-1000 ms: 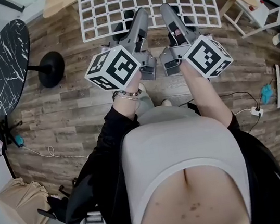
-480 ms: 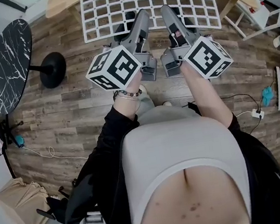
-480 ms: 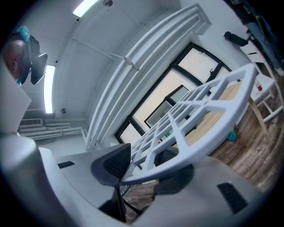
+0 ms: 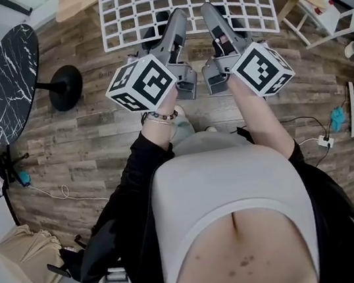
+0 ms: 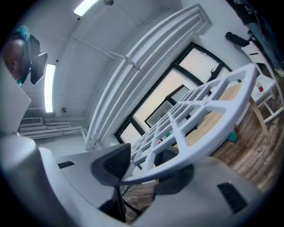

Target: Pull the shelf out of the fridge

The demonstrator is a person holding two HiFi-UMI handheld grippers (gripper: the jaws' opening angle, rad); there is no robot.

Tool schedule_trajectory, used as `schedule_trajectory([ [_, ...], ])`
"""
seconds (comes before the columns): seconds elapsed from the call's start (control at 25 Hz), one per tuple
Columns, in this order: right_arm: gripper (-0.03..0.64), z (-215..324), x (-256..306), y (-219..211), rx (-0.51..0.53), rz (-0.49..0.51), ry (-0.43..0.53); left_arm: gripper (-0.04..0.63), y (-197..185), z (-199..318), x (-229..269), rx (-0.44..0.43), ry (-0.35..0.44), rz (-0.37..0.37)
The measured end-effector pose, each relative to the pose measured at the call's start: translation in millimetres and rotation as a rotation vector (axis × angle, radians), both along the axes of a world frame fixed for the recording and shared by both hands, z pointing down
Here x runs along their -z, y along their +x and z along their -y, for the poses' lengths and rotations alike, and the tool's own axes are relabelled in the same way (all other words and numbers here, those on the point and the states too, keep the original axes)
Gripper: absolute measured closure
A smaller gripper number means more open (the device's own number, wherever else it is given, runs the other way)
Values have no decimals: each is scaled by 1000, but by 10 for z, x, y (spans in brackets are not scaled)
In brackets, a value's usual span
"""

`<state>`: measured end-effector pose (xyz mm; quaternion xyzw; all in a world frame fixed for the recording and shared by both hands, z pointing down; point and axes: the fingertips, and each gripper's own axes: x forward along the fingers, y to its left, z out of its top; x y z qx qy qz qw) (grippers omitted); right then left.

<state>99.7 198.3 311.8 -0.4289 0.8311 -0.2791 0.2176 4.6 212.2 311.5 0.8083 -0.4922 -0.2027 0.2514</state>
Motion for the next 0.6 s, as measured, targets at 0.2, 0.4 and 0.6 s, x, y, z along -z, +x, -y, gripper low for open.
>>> schedule_trajectory([
  [0.2,448,-18,-2,-7,-2,-2,-3,420,-5,-17,4,0,0,3],
  [0.4,448,-27,5,-4,-9,-5,-1,420,-3,-22,9,-6,0,-1],
  [0.6,448,-35,5,-15,-10,-12,1,420,-14,-31,-6,-5,-2,-6],
])
